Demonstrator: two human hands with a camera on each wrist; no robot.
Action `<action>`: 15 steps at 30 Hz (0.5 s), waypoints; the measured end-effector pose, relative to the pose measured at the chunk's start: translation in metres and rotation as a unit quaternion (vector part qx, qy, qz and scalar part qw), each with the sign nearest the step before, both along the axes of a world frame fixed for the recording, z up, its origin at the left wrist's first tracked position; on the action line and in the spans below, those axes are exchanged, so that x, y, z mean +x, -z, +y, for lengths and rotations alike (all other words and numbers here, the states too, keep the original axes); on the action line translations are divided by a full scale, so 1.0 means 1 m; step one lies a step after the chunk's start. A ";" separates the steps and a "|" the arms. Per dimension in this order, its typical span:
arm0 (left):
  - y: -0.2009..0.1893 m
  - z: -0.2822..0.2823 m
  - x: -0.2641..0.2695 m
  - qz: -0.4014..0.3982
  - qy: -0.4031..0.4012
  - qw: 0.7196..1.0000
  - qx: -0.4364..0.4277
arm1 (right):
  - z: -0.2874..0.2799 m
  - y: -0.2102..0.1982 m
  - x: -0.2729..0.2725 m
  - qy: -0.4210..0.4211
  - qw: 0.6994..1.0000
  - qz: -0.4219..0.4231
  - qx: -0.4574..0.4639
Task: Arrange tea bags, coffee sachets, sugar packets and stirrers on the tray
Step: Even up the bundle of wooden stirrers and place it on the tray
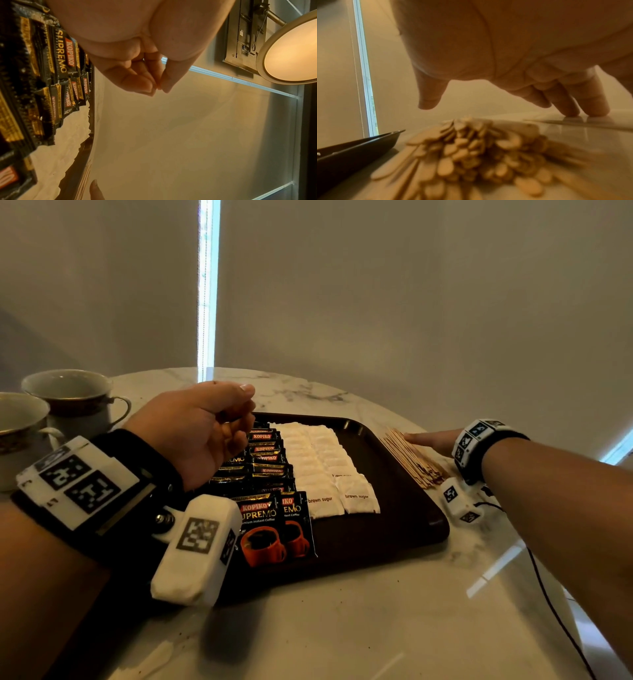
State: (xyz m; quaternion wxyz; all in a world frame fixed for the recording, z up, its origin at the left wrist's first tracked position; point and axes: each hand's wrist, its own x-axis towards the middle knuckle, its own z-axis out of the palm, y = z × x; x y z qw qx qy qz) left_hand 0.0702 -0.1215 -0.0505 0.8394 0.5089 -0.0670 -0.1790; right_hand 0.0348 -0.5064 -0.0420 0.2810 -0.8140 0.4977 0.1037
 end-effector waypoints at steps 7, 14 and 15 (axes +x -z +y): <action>-0.001 0.000 0.000 0.007 0.001 1.000 -0.003 | 0.013 0.009 0.021 -0.099 0.992 0.066 -0.040; -0.004 0.002 -0.001 0.007 0.005 1.000 -0.005 | 0.008 0.010 0.033 -0.194 0.946 0.087 -0.246; -0.004 0.003 -0.001 0.006 0.004 1.000 -0.002 | 0.006 0.011 0.034 -0.197 0.943 0.088 -0.252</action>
